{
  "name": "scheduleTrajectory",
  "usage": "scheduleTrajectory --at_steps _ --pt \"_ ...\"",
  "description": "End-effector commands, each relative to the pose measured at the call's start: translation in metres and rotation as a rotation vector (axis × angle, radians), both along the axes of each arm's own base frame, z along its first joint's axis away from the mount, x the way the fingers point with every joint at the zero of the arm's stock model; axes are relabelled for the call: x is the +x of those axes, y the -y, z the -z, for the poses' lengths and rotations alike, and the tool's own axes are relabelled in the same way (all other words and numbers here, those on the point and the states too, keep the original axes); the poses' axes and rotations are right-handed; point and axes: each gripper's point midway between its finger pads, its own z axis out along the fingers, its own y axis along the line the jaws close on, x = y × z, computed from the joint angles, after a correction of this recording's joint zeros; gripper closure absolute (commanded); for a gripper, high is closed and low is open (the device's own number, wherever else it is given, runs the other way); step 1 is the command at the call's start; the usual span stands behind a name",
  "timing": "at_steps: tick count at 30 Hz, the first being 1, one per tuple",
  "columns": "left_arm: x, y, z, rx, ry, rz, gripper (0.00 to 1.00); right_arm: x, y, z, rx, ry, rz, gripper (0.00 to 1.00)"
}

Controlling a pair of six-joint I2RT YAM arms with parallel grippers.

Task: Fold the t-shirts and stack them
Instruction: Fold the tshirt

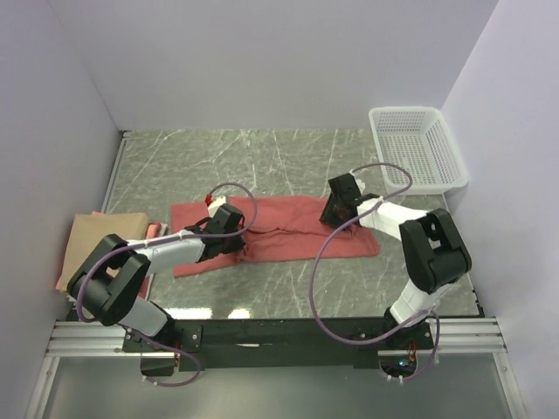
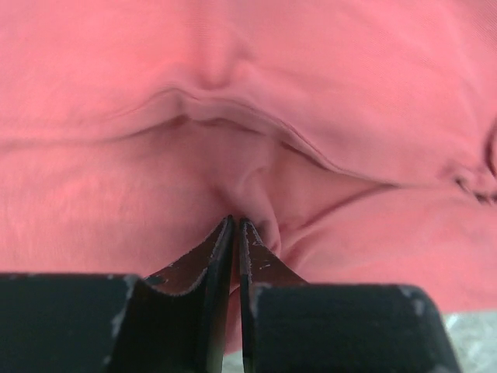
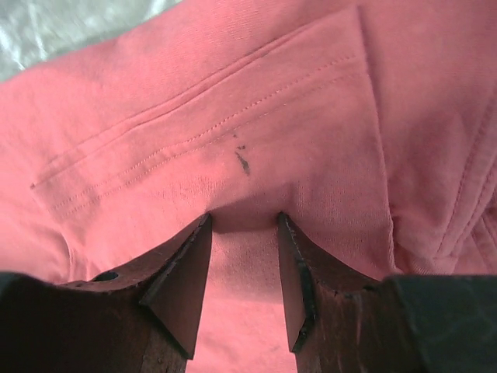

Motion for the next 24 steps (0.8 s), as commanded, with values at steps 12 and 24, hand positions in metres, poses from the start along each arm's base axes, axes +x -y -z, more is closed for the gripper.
scheduleTrajectory --at_steps 12,24 --pt "-0.079 0.035 0.044 -0.104 -0.231 0.114 0.86 0.067 -0.03 0.01 -0.059 -0.055 -0.106 0.53" --pt "-0.09 0.134 0.03 -0.371 -0.282 0.221 0.86 0.172 -0.064 -0.005 -0.179 -0.001 -0.285 0.53"
